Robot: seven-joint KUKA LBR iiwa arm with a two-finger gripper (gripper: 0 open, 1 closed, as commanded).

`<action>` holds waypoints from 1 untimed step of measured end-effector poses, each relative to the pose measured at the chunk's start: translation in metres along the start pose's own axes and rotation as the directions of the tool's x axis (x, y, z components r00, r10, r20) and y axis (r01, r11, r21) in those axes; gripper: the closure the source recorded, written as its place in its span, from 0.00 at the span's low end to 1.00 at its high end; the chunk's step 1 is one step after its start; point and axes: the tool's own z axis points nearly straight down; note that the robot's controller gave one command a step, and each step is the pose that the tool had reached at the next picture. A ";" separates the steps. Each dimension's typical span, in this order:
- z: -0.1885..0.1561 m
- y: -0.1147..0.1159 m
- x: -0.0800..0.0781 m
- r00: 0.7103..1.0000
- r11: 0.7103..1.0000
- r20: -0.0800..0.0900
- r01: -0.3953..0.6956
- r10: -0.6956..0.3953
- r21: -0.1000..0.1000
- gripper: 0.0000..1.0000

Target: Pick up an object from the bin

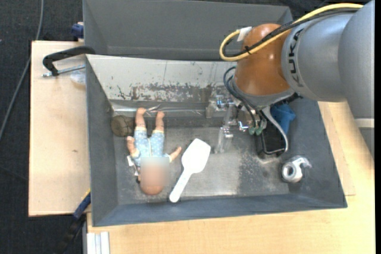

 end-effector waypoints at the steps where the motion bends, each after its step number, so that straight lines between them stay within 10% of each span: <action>1: 0.000 0.025 0.005 0.996 0.996 -0.002 0.094 -0.094 0.003 0.00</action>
Offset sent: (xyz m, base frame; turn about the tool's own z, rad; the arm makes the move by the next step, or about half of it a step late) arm -0.0207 0.0756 0.0022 -0.2175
